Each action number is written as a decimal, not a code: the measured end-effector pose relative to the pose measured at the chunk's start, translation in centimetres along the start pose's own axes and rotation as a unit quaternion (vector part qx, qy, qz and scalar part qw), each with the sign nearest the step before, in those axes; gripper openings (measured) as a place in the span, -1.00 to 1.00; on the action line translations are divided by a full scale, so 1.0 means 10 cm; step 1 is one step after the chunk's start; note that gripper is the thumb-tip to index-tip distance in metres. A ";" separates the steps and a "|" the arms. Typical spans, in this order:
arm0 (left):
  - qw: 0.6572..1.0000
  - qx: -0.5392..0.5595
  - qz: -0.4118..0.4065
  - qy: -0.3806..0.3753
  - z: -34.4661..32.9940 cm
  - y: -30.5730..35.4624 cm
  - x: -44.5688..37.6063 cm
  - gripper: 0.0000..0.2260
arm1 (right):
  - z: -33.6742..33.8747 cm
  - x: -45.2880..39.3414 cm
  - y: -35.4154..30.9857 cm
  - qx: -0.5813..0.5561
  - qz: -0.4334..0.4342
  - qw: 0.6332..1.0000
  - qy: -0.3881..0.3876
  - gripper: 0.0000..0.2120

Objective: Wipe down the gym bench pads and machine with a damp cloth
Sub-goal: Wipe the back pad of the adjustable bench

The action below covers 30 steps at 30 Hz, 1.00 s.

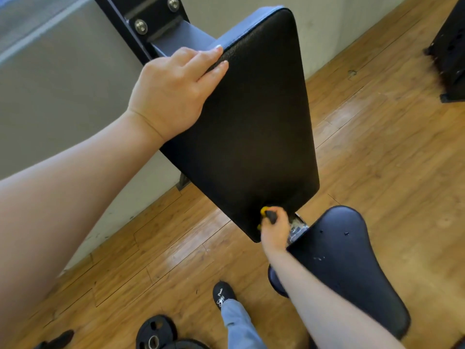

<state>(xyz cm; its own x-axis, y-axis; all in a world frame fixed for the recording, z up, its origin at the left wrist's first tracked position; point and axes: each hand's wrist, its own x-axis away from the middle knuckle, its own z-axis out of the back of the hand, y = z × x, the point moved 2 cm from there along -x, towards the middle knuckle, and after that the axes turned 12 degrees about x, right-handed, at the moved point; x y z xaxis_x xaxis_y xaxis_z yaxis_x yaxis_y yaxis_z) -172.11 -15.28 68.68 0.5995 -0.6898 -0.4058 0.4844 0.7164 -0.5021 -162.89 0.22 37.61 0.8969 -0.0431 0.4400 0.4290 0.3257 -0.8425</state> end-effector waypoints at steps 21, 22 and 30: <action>0.968 0.050 -0.127 -0.210 -0.01 0.00 -0.10 -0.57 | 0.98 -1.29 -0.16 -0.005 -0.025 0.996 0.080 -0.81; 0.968 0.052 -0.124 -0.213 -0.01 0.00 -0.10 -0.56 | 0.89 -1.22 -0.15 -0.014 -0.034 0.996 0.087 -0.81; 0.969 0.069 -0.105 -0.213 -0.01 0.02 -0.10 -0.58 | -0.10 0.12 0.18 -0.004 -0.033 0.999 -0.019 -0.74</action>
<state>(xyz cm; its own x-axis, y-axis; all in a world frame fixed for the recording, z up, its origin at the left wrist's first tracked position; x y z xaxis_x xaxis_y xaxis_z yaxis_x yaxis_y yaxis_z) -172.67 -14.47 68.96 0.6721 -0.7380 0.0608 0.6879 0.5919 -0.4202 -160.93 -0.15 36.35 0.8619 -0.0292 0.5062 0.4885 0.3155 -0.8135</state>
